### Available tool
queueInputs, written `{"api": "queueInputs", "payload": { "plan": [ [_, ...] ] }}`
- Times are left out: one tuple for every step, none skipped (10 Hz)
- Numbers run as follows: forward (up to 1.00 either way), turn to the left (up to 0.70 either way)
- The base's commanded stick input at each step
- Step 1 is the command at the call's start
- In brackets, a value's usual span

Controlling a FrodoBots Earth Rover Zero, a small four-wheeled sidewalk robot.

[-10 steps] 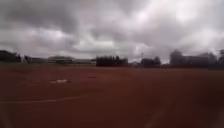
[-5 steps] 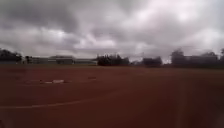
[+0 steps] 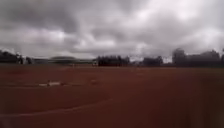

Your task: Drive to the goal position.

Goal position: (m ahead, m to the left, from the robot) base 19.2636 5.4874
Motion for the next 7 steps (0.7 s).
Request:
{"api": "queueInputs", "payload": {
  "plan": [
    [0.7,0.0],
    [0.7,0.0],
    [0.7,0.0],
    [0.7,0.0],
    [0.7,0.0],
    [0.7,0.0],
    [0.7,0.0]
  ]
}}
